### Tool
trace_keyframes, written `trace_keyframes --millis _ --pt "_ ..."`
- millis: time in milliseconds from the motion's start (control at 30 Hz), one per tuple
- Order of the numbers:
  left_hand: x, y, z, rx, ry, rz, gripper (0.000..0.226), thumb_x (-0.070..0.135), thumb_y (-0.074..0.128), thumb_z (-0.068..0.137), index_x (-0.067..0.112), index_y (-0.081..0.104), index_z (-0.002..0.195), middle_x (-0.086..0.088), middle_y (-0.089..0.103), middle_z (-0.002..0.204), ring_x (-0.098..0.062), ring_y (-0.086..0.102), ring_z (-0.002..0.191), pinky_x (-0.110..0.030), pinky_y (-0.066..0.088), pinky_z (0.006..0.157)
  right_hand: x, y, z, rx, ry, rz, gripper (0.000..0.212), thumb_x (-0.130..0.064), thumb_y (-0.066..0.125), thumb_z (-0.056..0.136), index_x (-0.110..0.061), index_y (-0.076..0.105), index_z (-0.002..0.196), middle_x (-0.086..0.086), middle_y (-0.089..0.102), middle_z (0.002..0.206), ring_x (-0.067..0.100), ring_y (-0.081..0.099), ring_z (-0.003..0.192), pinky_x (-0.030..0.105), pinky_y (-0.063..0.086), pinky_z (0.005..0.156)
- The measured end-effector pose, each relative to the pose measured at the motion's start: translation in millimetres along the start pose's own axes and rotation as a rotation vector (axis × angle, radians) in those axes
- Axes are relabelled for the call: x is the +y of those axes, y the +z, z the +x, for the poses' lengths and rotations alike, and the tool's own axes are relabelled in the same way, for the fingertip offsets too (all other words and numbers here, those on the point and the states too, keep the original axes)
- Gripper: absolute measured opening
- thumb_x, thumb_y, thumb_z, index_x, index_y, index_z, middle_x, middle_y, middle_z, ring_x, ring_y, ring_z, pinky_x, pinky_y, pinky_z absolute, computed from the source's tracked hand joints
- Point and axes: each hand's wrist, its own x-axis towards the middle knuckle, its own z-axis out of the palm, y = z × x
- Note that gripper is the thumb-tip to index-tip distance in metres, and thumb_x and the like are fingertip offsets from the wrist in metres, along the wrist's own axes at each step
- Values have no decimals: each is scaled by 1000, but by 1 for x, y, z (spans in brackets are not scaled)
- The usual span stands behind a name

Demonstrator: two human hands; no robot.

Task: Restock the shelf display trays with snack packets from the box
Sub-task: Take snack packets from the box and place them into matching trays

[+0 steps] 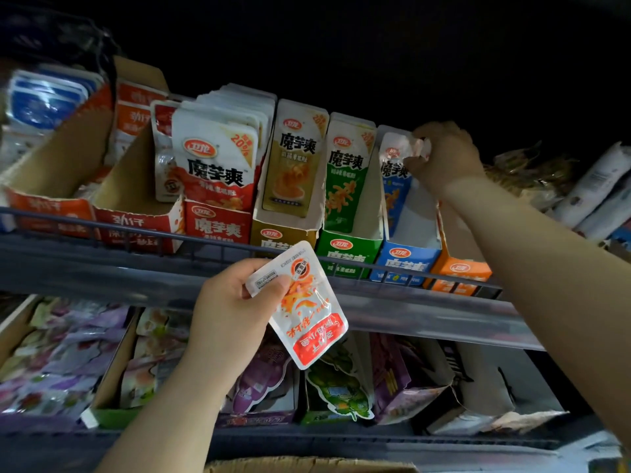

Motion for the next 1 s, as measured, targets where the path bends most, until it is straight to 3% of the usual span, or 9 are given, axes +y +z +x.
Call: trace_keyframes --millis 167,267,400,500,567,700,800,900,1000 --pt "3 -4 -2 17 -63 -75 22 17 59 84 34 56 71 15 65 70 -4 64 63 -15 48 54 -11 -10 -45 161 -116 233 37 -13 55 88 -8 53 124 12 50 128 27 42 121 30 32 99" --pt "5 -7 -4 5 -106 -195 17 13 59 84 27 60 75 11 68 63 -1 66 61 -16 52 51 -22 -16 -94 124 -169 386 33 -11 58 87 -8 55 119 3 54 113 13 45 104 5 30 81" --pt "5 -13 -7 -1 -192 -378 12 8 56 85 18 60 80 8 70 65 -5 67 60 -18 54 50 -30 -12 -148 -94 -104 618 32 -12 60 84 -15 54 115 -22 44 90 1 46 81 3 38 68" --pt "9 -16 -14 1 -246 -544 12 4 51 86 13 58 85 5 71 67 -6 68 62 -18 53 49 -36 -8 -163 -349 127 934 22 -15 57 86 -22 48 105 -12 54 96 -5 56 77 3 47 62" --pt "11 -18 -20 -2 -276 -641 12 2 48 86 11 57 87 4 72 69 -8 68 63 -18 53 49 -41 -7 -167 -474 202 1087 13 -17 57 87 -23 51 98 -5 63 101 -1 62 80 9 51 65" --pt "13 -21 -29 -16 -321 -755 15 -1 45 88 8 56 90 -2 72 79 -10 69 66 -19 55 53 -56 -11 -169 -534 220 1197 13 -12 56 87 -24 59 92 -8 69 88 1 67 73 12 53 67" --pt "11 -27 -32 -19 -310 -716 16 -1 47 87 11 56 91 0 73 80 -11 70 73 -20 56 60 -66 -14 -166 -516 233 1241 16 -6 56 86 -22 60 87 -7 70 77 2 68 64 14 55 58" --pt "7 -36 -32 1 -250 -500 17 1 53 84 17 56 89 1 70 86 -12 67 81 -26 53 71 -73 -14 -164 -507 189 1218 19 -4 56 86 -23 59 86 -6 70 72 3 66 58 16 54 52" --pt "5 -46 -31 20 -169 -303 19 2 58 82 22 56 85 8 67 83 -1 65 74 -15 52 61 -82 -16 -160 -477 137 1180 20 -6 57 86 -26 57 85 -6 69 76 1 65 58 15 51 48"
